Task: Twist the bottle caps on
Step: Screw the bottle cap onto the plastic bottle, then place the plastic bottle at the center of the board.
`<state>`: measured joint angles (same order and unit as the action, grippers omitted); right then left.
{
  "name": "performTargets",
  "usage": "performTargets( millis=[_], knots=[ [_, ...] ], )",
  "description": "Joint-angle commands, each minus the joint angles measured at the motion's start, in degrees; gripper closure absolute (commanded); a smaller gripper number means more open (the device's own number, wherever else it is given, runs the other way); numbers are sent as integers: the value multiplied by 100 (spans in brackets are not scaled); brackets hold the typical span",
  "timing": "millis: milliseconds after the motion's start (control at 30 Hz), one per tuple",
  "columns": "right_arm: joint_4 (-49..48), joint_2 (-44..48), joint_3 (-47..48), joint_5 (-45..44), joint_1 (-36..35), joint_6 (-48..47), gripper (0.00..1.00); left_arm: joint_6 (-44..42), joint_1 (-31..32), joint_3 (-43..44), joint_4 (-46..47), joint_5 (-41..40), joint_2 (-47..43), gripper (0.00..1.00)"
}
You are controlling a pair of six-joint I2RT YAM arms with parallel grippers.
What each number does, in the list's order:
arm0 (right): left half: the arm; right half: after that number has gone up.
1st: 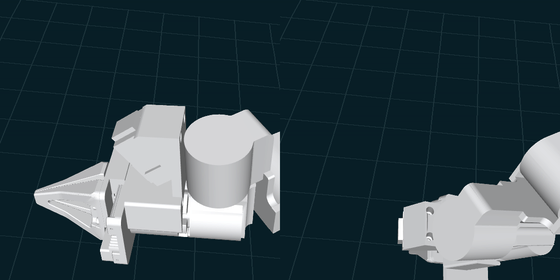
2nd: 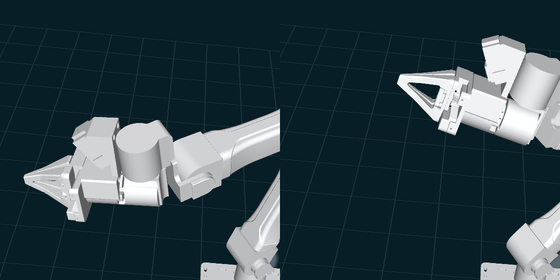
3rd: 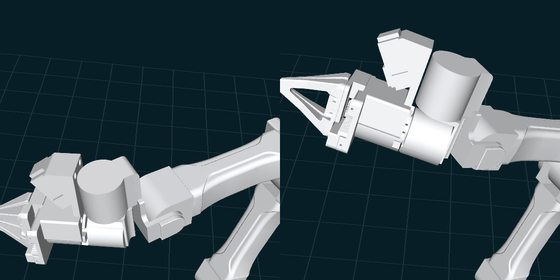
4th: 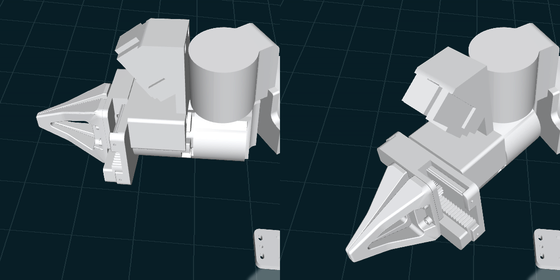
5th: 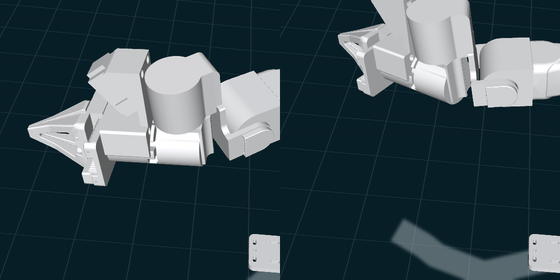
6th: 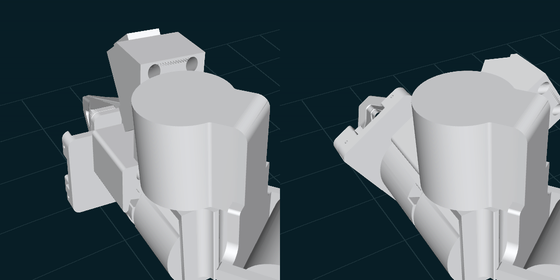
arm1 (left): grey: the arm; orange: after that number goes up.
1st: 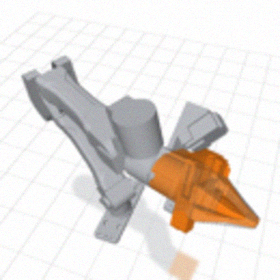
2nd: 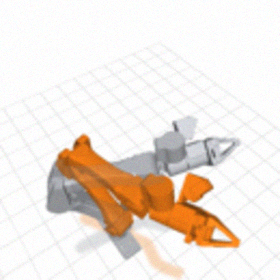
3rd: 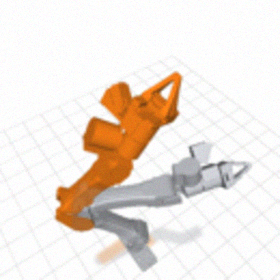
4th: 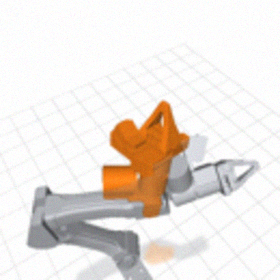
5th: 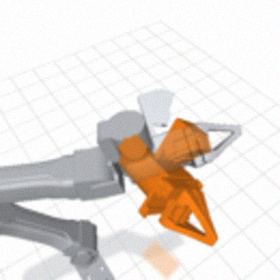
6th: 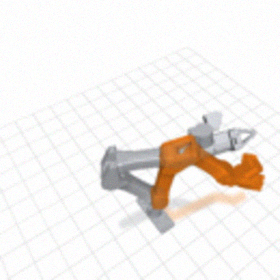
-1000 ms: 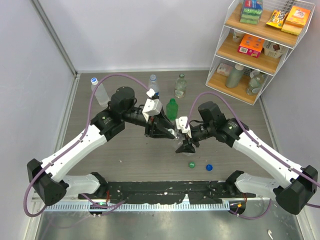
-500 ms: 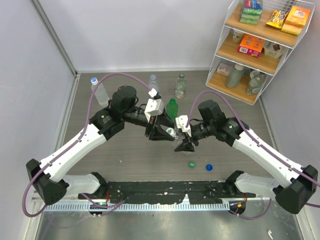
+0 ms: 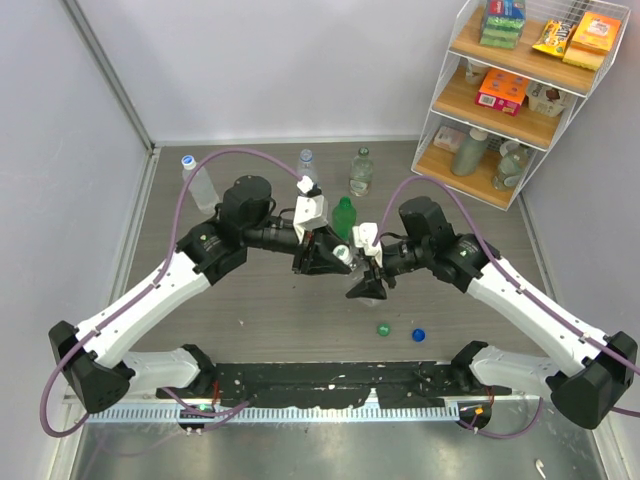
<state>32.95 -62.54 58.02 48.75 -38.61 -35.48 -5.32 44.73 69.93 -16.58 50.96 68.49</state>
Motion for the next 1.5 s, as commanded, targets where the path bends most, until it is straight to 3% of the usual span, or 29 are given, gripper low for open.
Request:
performTargets(
  millis=[0, 33, 100, 133, 167, 200, 633, 767, 867, 1000, 1267, 1400, 1467],
  knots=[
    [-474, -21, 254, -146, -76, -82, 93, 497, 27, -41, 233, -270, 16, 100],
    [-508, -30, 245, -295, -76, 14, 79, 680, 27, -93, 338, -471, -19, 100],
    [-535, -21, 192, -523, -76, 77, 61, 752, 27, -190, 427, -788, -90, 100],
    [-553, -12, 166, -594, -76, 94, 45, 726, 27, -234, 419, -859, -107, 100],
    [-692, 14, 131, -717, -76, 251, 23, 717, 27, -260, 419, -947, -142, 100],
    [-824, 32, 44, -788, -76, 340, 15, 725, 27, -296, 392, -1069, -186, 100],
    [-1598, 953, -563, -1060, -85, 630, 13, 1550, 27, -998, 67, -3705, -810, 100],
    [-2537, 1490, -1089, -1754, -77, 1576, 13, 2236, 27, -1078, -423, -5512, -1022, 100],
    [-3432, 1946, -1512, -2989, -85, 2630, 13, 2850, 27, -876, -1179, -7174, -1004, 100],
    [-3541, 2534, -1995, -4186, -85, 3196, 12, 3852, -8, -806, -2163, -9091, -1074, 100],
    [-3514, 3458, -2593, -5138, -85, 3196, 12, 4224, -1307, -1096, -2323, -9543, -1215, 100],
    [-3576, 3583, -2743, -5271, -85, 3250, 12, 3839, -1905, -1350, -1605, -10043, -1215, 100],
    [-3664, 3609, -2848, -5341, -85, 3258, 12, 3696, -2413, -1430, -1340, -9905, -1137, 100]
  ],
)
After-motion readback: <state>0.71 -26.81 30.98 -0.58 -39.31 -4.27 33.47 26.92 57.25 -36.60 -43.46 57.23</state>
